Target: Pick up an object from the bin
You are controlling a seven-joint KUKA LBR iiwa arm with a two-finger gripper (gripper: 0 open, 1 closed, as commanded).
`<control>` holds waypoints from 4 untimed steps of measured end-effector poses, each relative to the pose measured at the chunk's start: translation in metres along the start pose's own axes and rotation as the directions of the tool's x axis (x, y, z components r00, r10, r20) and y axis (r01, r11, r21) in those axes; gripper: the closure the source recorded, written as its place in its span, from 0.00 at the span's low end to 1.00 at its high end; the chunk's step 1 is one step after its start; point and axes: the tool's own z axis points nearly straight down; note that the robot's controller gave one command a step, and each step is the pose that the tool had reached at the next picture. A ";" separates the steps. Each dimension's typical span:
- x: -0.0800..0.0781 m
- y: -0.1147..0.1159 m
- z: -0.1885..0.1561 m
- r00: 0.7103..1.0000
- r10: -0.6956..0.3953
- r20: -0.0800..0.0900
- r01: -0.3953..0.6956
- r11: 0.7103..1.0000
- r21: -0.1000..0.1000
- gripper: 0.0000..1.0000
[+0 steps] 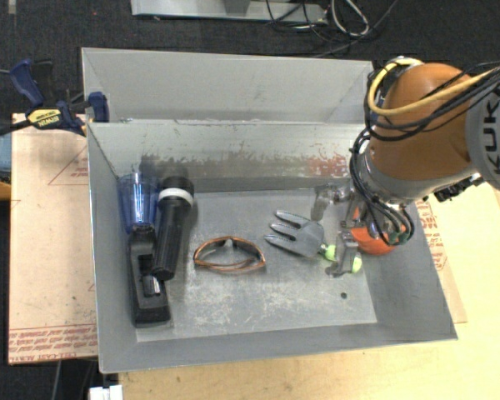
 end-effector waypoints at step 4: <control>-0.007 0.008 0.012 0.999 -0.040 0.015 0.040 0.999 0.001 0.00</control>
Offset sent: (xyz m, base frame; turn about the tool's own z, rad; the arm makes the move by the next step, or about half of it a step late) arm 0.0095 0.0098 0.0081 -0.0283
